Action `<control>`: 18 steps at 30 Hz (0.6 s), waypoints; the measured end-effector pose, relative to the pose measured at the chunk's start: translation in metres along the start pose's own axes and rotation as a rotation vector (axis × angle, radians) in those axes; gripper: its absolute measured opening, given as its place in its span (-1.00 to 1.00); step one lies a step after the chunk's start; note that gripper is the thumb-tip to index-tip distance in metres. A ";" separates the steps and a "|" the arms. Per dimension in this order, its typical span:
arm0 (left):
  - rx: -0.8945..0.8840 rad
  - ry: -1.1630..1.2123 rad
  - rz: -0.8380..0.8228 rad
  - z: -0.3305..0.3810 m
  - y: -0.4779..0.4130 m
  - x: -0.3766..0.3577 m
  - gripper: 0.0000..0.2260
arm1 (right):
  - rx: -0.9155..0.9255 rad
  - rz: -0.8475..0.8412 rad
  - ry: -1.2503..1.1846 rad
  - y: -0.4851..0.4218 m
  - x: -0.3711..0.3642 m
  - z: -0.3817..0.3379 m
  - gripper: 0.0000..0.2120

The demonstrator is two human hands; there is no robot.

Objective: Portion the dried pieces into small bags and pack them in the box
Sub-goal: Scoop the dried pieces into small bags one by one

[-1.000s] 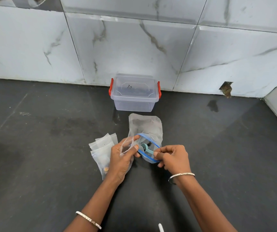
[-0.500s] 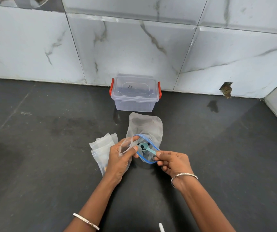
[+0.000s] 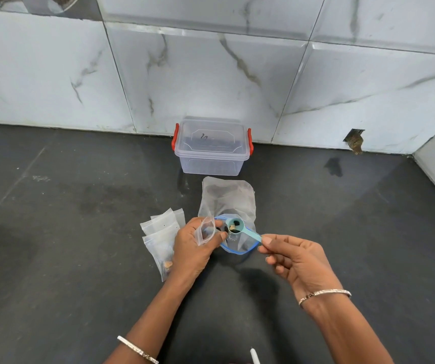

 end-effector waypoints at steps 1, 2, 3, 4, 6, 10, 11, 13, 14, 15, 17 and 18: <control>0.002 -0.014 0.007 0.001 0.001 0.000 -0.83 | 0.043 -0.014 0.015 0.005 -0.002 -0.007 -0.92; 0.000 -0.031 0.014 0.001 0.001 0.001 -0.82 | 0.095 -0.026 0.034 0.009 -0.005 -0.014 -0.92; -0.005 -0.050 0.016 0.002 0.001 0.000 -0.80 | 0.153 -0.036 0.059 0.013 -0.009 -0.021 -0.93; -0.010 -0.071 0.014 0.002 0.002 0.000 -0.78 | 0.212 -0.046 0.090 0.017 -0.014 -0.027 -0.94; -0.013 -0.092 0.002 0.003 0.003 -0.001 -0.71 | 0.325 -0.058 0.173 0.023 -0.026 -0.034 -0.95; -0.025 -0.051 -0.016 0.005 0.003 0.000 -0.66 | 0.552 -0.021 0.428 0.032 -0.045 -0.034 -0.94; -0.029 -0.043 -0.019 0.007 0.003 0.000 -0.67 | 0.620 -0.015 0.499 0.034 -0.050 -0.033 -0.92; -0.033 -0.041 -0.021 0.008 0.004 -0.001 -0.66 | 0.765 -0.003 0.623 0.040 -0.057 -0.031 -0.89; -0.033 -0.048 -0.020 0.008 0.004 -0.001 -0.65 | 0.843 0.012 0.669 0.043 -0.059 -0.031 -0.88; -0.029 -0.058 -0.017 0.007 0.004 -0.001 -0.64 | 0.929 0.036 0.714 0.046 -0.060 -0.032 -0.87; -0.016 -0.082 -0.006 0.005 0.004 -0.001 -0.69 | 1.089 0.075 0.803 0.052 -0.063 -0.035 -0.83; -0.009 -0.092 -0.002 0.005 0.004 0.000 -0.72 | 1.138 0.085 0.827 0.054 -0.064 -0.035 -0.81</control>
Point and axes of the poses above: each hand's wrist, its own y-axis away from the middle knuckle, its own x-axis out of the back of the hand, z = x × y, the point moved 8 cm from there along -y, towards the middle knuckle, and after that the axes turned 7 degrees about z, right-handed, at the moved point
